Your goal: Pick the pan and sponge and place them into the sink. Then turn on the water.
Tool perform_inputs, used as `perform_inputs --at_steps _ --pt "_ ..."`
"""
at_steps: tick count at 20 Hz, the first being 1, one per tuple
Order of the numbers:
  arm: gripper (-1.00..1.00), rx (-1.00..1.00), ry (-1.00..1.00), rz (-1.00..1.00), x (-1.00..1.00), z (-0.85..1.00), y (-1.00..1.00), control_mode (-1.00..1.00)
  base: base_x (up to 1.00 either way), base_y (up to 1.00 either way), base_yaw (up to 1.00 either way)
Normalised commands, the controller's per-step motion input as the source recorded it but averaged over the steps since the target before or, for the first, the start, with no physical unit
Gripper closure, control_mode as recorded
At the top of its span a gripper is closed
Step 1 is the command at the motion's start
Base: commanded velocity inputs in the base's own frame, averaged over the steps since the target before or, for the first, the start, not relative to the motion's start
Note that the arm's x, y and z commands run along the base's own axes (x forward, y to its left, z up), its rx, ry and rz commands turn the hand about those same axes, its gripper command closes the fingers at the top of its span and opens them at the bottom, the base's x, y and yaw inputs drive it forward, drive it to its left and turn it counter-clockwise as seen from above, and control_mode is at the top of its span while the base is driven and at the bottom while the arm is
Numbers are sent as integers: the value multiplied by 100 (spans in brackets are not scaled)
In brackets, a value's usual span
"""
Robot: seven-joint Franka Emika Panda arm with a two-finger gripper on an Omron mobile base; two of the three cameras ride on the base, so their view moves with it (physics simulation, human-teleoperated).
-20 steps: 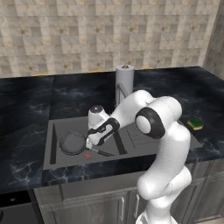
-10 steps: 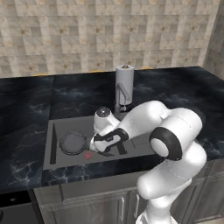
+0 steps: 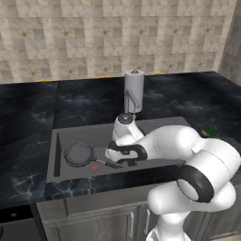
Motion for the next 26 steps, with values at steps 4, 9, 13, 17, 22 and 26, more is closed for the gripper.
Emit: perform_inputs --at_steps 4,9,13,17,22,26 --pt "-100 8 0 -18 -14 31 -40 -100 0 0 0" --pt "-100 2 0 -19 -7 11 -43 -100 0 0 0" --pt "-100 0 0 -17 -1 6 -57 -100 0 0 0" --pt "-100 0 0 -15 0 10 -63 -100 0 0 0" --pt "-100 4 0 -14 0 12 -63 -100 0 0 0" --pt "-100 4 0 -13 0 9 -62 -100 0 0 0"
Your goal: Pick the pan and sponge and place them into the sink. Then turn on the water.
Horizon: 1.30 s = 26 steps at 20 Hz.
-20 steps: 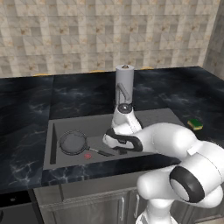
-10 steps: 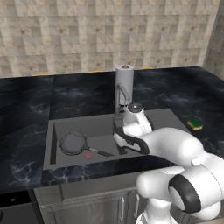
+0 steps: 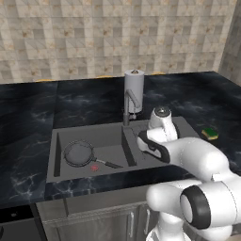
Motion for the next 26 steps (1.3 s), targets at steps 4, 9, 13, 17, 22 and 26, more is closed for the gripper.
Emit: perform_inputs --at_steps 4,9,13,17,22,26 --pt "-100 2 0 -14 0 12 -58 -100 0 0 0" --pt "-100 3 0 -14 0 20 -56 -100 0 0 0" --pt "-100 4 0 -13 0 22 -56 -100 0 0 0" --pt "-100 6 0 -12 0 21 -61 -100 0 0 0" --pt "-100 10 0 -10 0 13 -61 -100 0 0 0" --pt "-100 7 0 -6 0 2 -62 -100 0 0 0"
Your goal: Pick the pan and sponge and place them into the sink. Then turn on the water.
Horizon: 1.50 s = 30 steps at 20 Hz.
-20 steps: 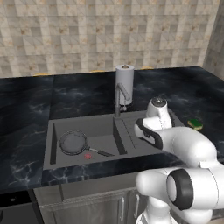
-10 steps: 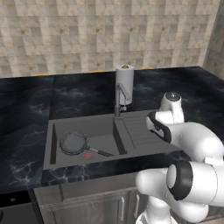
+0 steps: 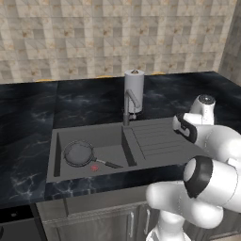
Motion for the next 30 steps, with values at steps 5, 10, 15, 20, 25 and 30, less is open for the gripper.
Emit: perform_inputs --at_steps 5,10,15,20,25,30 --pt "-100 1 0 -1 0 0 -64 -100 0 0 0" --pt "-100 0 0 0 0 0 -56 -100 0 0 0" --pt "-100 0 0 0 2 0 -55 -100 0 0 0" --pt "-100 0 0 0 8 0 -49 -100 0 0 0" --pt "-100 0 0 0 14 -1 -41 -100 0 0 0" --pt "-100 0 1 0 21 -13 -31 -100 0 0 0"
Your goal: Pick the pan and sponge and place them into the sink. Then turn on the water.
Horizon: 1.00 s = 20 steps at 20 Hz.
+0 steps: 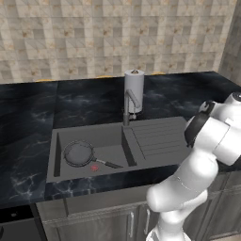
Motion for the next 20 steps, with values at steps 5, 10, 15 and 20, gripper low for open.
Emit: perform_inputs --at_steps 5,10,15,20 --pt "-100 0 4 2 19 -26 -14 -100 0 0 0" --pt "-100 0 7 3 26 -27 -2 -100 0 0 0" --pt "-100 0 6 4 28 -16 -9 -100 0 0 0" --pt "-100 0 1 5 22 -11 -27 -100 0 0 0"
